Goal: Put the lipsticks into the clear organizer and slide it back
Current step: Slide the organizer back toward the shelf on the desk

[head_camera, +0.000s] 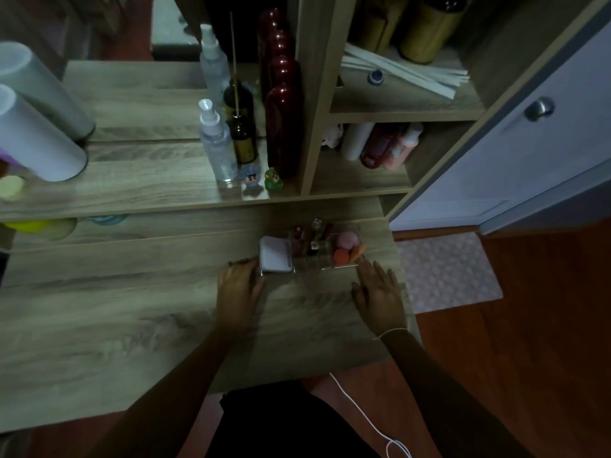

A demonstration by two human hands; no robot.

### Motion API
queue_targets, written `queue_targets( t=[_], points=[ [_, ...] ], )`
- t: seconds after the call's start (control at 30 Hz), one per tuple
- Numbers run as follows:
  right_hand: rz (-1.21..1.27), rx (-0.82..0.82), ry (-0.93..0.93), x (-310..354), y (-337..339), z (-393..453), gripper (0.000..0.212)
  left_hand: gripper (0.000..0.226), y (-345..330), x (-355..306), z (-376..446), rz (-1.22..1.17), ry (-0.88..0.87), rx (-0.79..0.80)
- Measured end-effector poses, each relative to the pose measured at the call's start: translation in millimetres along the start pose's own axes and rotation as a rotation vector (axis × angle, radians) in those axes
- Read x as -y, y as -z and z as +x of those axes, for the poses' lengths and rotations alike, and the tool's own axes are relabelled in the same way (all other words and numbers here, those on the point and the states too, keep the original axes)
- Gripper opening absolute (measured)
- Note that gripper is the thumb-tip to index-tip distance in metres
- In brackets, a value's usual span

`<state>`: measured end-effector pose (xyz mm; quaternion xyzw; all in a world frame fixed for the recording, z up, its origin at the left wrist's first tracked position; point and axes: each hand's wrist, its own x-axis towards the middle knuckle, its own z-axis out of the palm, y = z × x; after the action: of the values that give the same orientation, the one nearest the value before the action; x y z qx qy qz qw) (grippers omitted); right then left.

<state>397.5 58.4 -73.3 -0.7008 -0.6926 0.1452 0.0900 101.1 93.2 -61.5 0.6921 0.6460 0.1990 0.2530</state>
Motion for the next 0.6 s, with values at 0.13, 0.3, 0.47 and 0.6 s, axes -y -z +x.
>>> queue_targets(
  t=[0.13, 0.3, 0.47, 0.6],
  points=[
    [-0.009, 0.007, -0.001, -3, -1, 6, 0.049, 0.037, 0, -4, 2, 0.005, -0.017, -0.023],
    [-0.012, 0.001, -0.006, -6, -1, 12, 0.05, 0.035, -3, -6, 6, 0.006, -0.032, -0.048],
    [-0.007, 0.021, -0.01, -7, 2, 17, 0.052, 0.033, -6, -6, 13, 0.016, -0.031, -0.058],
    [-0.005, 0.032, -0.01, -7, 4, 19, 0.052, 0.031, -7, -6, 16, 0.022, -0.048, -0.085]
  ],
)
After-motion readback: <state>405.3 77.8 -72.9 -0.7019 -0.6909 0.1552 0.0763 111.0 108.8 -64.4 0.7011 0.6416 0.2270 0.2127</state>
